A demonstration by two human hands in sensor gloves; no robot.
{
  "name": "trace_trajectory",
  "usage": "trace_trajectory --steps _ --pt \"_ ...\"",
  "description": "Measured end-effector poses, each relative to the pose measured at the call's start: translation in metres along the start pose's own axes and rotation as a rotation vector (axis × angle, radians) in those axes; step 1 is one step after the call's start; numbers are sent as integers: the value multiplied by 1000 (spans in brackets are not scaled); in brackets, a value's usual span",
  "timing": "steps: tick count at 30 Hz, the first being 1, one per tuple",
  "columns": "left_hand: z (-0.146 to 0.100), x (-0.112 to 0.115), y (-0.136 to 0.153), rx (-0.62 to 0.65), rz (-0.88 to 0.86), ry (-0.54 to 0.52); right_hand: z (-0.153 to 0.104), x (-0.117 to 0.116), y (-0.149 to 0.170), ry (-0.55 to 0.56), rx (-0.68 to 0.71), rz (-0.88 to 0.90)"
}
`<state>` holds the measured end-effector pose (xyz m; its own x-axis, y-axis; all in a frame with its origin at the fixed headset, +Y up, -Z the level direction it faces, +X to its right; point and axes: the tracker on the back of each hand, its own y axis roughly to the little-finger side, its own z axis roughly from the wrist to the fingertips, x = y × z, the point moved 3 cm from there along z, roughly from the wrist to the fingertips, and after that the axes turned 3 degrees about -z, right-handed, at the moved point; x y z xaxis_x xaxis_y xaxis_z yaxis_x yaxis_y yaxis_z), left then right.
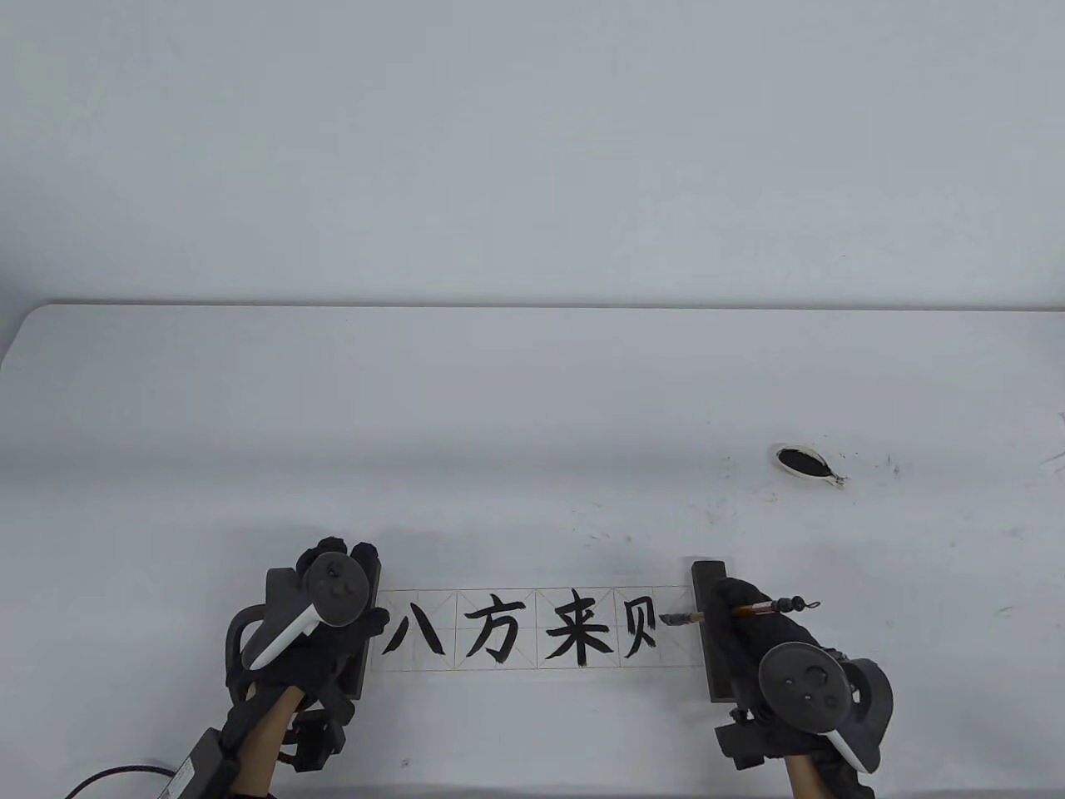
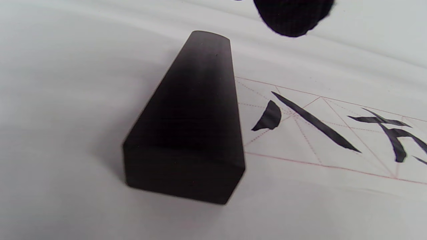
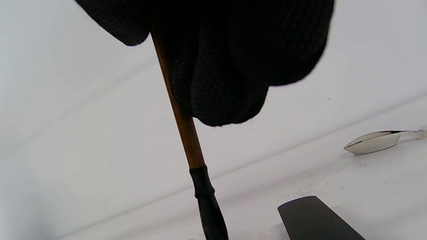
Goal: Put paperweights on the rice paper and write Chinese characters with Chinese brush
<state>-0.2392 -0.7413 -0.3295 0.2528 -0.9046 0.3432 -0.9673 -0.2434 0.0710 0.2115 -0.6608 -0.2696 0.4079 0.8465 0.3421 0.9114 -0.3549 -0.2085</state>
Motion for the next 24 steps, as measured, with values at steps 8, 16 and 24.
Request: trace_trajectory --steps 8,16,24 --pt "0 0 0 -1 -2 0 1 -2 -1 -31 5 18" --pt "0 1 0 1 0 3 0 2 0 -3 -26 -82" --pt "0 1 0 1 -1 5 -1 3 -4 22 -29 -161"
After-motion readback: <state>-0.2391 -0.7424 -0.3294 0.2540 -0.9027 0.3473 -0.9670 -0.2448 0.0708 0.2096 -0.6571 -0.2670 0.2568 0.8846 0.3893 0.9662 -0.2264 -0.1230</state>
